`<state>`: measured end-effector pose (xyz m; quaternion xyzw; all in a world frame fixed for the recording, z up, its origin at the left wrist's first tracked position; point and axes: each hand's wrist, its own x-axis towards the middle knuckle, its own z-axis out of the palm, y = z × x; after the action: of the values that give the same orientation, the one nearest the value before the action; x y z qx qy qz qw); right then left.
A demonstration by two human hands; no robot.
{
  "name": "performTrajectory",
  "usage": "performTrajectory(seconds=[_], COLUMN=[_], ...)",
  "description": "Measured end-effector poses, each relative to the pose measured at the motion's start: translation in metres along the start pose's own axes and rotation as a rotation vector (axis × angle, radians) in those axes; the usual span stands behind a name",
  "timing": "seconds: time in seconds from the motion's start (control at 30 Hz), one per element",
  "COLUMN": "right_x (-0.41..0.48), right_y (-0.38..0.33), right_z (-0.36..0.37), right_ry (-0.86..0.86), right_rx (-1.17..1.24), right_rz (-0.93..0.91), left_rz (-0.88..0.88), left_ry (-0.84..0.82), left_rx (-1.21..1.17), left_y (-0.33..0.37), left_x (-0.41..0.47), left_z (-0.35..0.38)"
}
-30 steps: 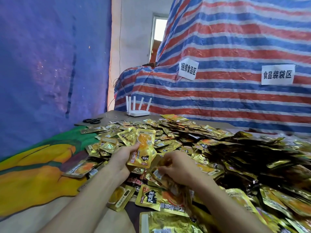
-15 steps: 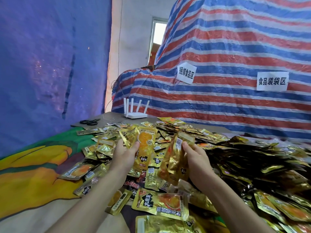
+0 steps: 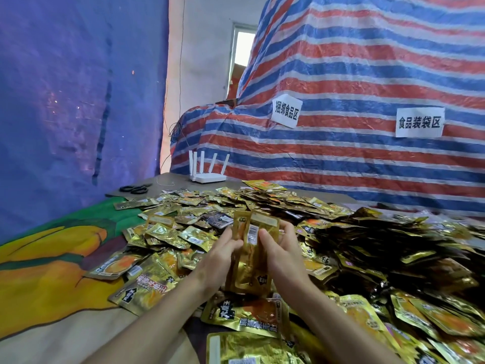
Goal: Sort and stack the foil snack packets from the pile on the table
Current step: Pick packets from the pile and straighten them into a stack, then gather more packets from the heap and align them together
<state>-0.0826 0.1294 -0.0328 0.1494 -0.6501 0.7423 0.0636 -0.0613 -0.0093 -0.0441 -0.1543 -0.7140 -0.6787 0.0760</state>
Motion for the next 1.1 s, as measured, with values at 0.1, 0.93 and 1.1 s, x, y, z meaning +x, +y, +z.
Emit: performTrajectory(seconds=[0.1, 0.93, 1.1], right_x=[-0.006, -0.014, -0.029], right_y=[0.004, -0.021, -0.044], right_z=[0.007, 0.012, -0.033], right_ry=[-0.025, 0.114, 0.143], right_rx=[-0.047, -0.102, -0.325], right_rz=[-0.15, -0.125, -0.298], left_rz=[-0.014, 0.149, 0.248], left_ry=[-0.026, 0.007, 0.042], left_rx=[-0.176, 0.192, 0.065], left_y=[0.001, -0.011, 0.017], left_x=[-0.004, 0.007, -0.001], left_z=[0.007, 0.009, 0.019])
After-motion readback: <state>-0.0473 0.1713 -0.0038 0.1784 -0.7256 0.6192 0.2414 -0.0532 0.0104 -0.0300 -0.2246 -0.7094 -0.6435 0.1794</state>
